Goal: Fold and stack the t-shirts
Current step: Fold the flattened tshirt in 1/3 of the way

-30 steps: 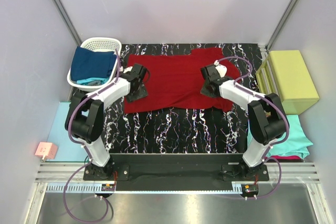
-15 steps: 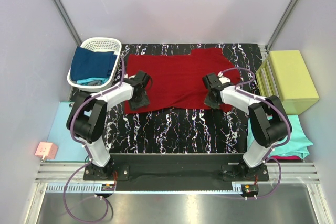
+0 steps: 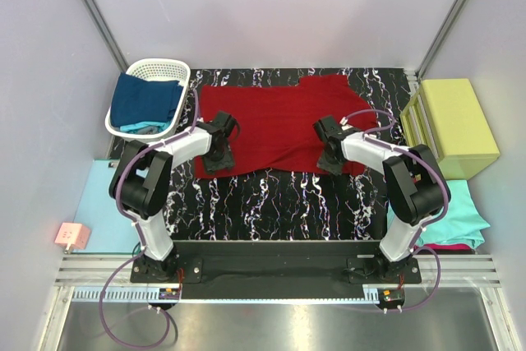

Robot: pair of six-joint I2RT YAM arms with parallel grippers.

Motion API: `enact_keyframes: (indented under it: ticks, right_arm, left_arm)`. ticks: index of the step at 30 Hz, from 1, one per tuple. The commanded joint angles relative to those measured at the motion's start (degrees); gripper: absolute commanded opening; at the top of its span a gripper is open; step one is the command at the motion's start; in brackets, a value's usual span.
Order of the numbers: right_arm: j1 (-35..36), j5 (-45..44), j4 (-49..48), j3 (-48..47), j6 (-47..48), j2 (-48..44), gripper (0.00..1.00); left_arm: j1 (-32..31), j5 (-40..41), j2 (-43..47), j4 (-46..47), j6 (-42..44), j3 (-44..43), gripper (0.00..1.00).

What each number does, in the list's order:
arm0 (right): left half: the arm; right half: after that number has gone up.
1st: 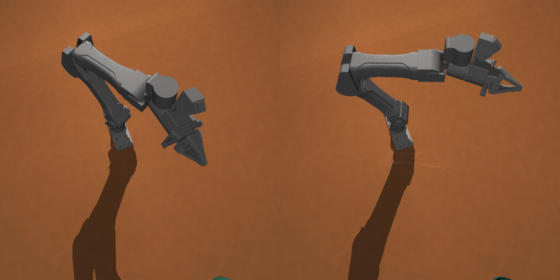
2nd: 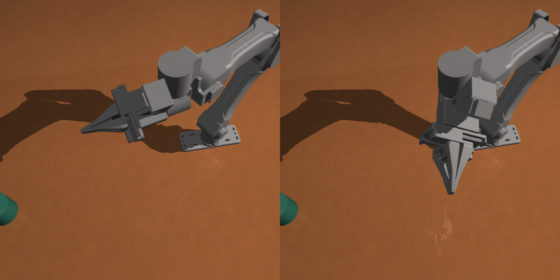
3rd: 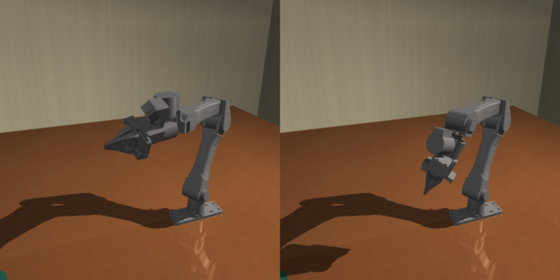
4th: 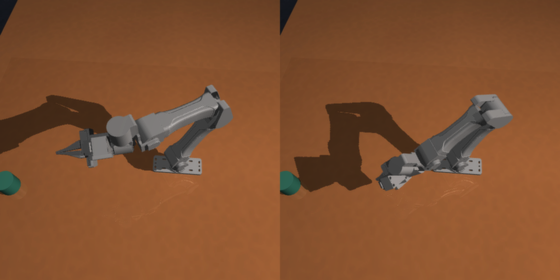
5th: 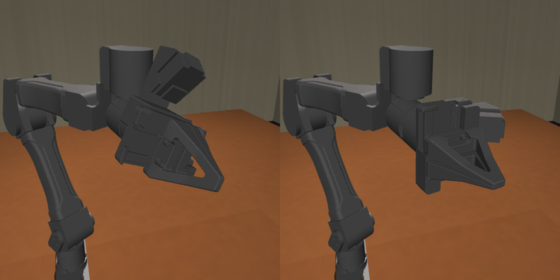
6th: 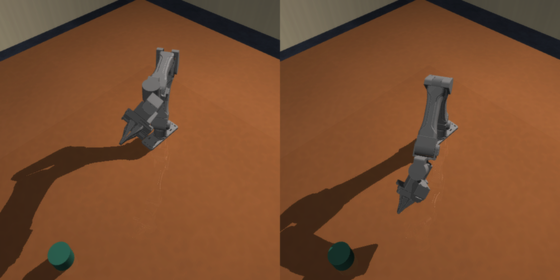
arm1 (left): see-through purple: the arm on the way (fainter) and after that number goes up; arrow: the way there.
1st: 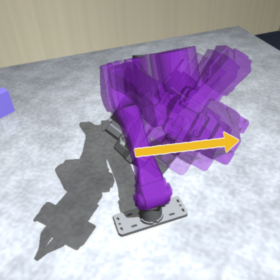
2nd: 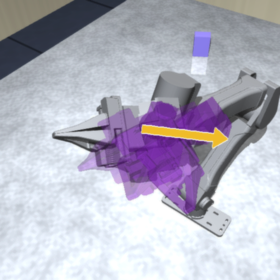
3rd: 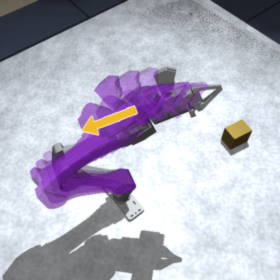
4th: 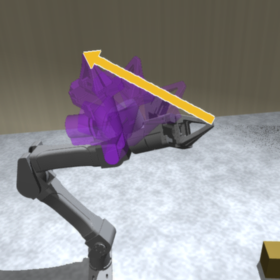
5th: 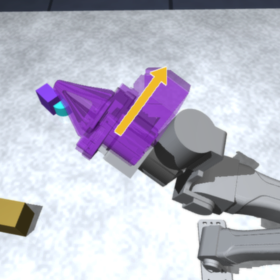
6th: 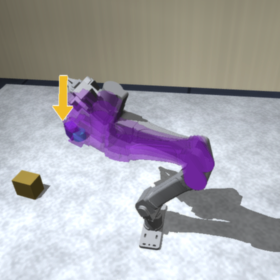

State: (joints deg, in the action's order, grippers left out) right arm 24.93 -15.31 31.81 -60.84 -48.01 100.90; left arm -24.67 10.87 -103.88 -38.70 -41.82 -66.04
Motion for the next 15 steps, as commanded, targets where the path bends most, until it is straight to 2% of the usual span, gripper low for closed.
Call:
enact_keyframes:
  ticks: [1,15]
  right_arm:
    - [2.6,3.3,6.8,1.2,-2.3,0.2,0.33]
    - [7.9,7.0,16.1,5.8,-7.3,-7.6,0.31]
  left_arm:
    - [-0.1,-4.4,-0.3,-2.1,1.4,2.1,0.52]
    - [-2.9,-8.5,8.2,-8.6,3.6,10.4,0.48]
